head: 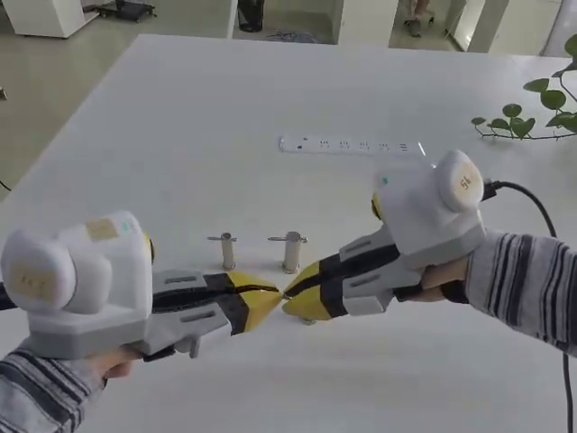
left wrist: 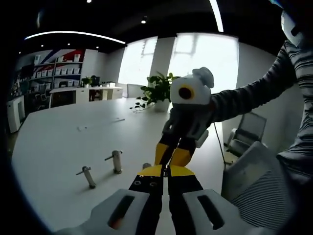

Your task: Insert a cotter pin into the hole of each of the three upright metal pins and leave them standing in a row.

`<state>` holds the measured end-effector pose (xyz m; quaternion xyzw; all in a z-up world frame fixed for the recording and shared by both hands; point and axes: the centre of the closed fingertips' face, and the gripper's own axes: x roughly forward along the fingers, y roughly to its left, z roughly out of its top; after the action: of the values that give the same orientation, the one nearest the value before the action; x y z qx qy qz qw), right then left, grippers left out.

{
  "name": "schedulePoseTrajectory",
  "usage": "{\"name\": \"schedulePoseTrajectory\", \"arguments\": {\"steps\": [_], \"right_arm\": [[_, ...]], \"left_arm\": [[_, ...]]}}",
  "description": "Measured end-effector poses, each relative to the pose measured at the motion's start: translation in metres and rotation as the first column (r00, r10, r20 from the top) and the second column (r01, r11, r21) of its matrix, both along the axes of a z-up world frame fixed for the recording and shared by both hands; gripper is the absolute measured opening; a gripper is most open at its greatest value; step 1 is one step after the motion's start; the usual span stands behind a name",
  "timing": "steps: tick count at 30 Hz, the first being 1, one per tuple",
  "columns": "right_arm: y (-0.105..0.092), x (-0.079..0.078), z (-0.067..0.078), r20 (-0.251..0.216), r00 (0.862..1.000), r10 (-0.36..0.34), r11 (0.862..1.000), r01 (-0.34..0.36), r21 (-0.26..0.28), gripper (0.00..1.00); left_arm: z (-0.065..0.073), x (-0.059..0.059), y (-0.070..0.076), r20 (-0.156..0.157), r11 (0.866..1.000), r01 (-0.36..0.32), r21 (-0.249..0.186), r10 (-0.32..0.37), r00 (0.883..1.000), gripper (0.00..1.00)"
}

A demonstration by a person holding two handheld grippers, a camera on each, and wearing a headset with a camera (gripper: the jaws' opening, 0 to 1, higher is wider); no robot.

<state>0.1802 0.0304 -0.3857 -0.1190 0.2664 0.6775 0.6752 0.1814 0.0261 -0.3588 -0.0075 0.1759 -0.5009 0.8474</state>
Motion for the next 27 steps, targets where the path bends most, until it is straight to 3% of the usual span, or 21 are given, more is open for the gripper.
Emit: {"name": "schedulePoseTrajectory", "arguments": {"steps": [4,9,13,22,24,27], "right_arm": [[-0.001,-0.006,-0.001,0.046,0.998,0.045,0.999,-0.043,-0.027,0.00],[-0.003,-0.002,-0.001,0.103,0.993,0.064,0.997,-0.059,-0.053,0.00],[-0.004,-0.001,-0.002,0.191,0.973,0.131,0.989,-0.114,-0.097,0.00],[-0.007,-0.002,-0.004,0.245,0.954,0.171,0.981,-0.141,-0.136,0.00],[-0.008,0.000,-0.004,0.254,0.952,0.172,0.980,-0.139,-0.144,0.00],[-0.014,0.004,-0.006,0.269,0.948,0.169,0.978,-0.126,-0.168,0.00]], "left_arm": [[-0.003,-0.002,0.001,-0.022,1.000,0.013,-0.004,-0.013,1.000,0.00],[-0.008,-0.004,0.002,-0.039,1.000,0.012,0.000,-0.012,0.999,0.00],[-0.008,-0.005,0.002,-0.036,1.000,0.010,-0.002,-0.010,0.999,0.00],[-0.017,0.000,0.004,-0.020,0.999,-0.019,0.050,0.020,1.000,0.03],[-0.021,0.001,0.004,-0.021,0.997,-0.029,0.067,0.030,0.999,0.08],[-0.023,0.003,0.003,0.002,0.995,-0.044,0.086,0.044,0.999,0.19]]}}
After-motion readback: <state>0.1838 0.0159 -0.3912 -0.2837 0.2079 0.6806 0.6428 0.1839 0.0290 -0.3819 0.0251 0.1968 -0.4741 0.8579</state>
